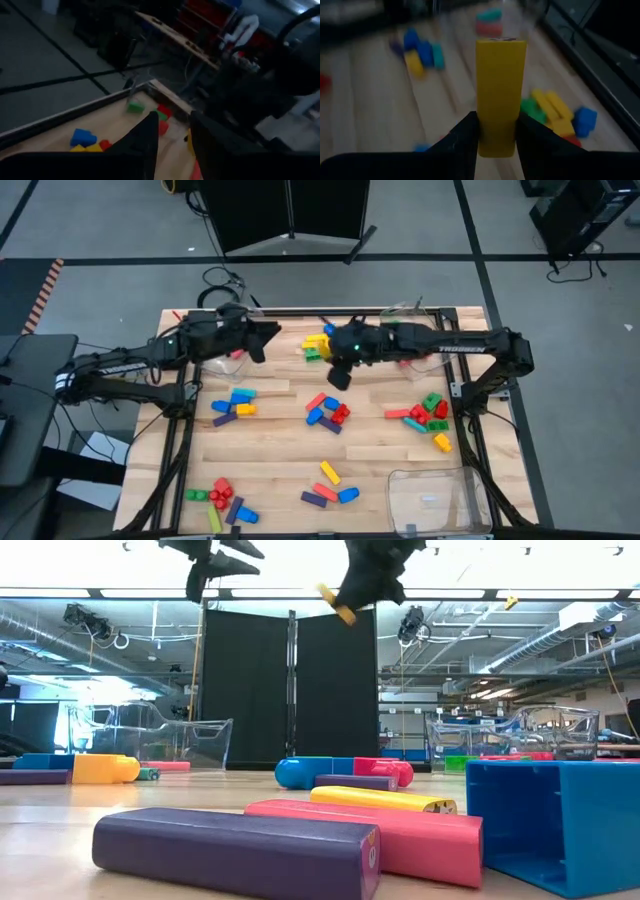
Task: Sort blocks by size
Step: Put the yellow block into the top left transparent bin
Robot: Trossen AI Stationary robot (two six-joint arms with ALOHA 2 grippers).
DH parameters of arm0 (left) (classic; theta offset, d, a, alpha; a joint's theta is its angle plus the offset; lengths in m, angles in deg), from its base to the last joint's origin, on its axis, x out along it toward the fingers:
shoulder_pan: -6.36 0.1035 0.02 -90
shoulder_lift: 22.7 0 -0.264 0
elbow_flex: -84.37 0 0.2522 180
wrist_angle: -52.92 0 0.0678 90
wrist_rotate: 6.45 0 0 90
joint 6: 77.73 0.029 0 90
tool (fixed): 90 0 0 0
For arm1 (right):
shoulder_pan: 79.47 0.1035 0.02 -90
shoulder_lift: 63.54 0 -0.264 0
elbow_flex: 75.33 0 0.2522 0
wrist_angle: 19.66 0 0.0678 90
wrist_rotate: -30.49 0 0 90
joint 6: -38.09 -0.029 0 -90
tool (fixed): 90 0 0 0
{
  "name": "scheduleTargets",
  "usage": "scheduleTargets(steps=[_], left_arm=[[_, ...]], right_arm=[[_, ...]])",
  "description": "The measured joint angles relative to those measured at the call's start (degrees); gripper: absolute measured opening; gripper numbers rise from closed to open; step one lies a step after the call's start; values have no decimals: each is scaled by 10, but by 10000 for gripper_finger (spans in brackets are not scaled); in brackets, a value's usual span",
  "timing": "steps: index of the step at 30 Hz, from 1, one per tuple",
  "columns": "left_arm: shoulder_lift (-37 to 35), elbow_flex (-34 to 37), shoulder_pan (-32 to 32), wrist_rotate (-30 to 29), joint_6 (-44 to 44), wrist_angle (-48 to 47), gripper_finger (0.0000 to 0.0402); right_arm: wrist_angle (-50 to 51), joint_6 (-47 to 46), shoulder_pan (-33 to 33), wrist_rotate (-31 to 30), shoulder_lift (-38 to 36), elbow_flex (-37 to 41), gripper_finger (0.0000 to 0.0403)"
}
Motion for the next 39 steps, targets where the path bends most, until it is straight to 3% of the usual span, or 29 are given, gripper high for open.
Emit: scheduleTargets(steps=[6,17,30,39], left_arm=[[47,-1,0,30,-65,114,119],[117,-4,0,54,-223,127,115],[186,-105,-13,58,-194,26,114],[208,-118,-15,41,-180,23,114]], right_arm=[[-33,-50,-13,-2,0,-30,114],[-10,-91,-16,-2,0,-41,115],[-6,-93,-21,0,0,-41,115],[-4,-93,-21,3,0,-41,115]])
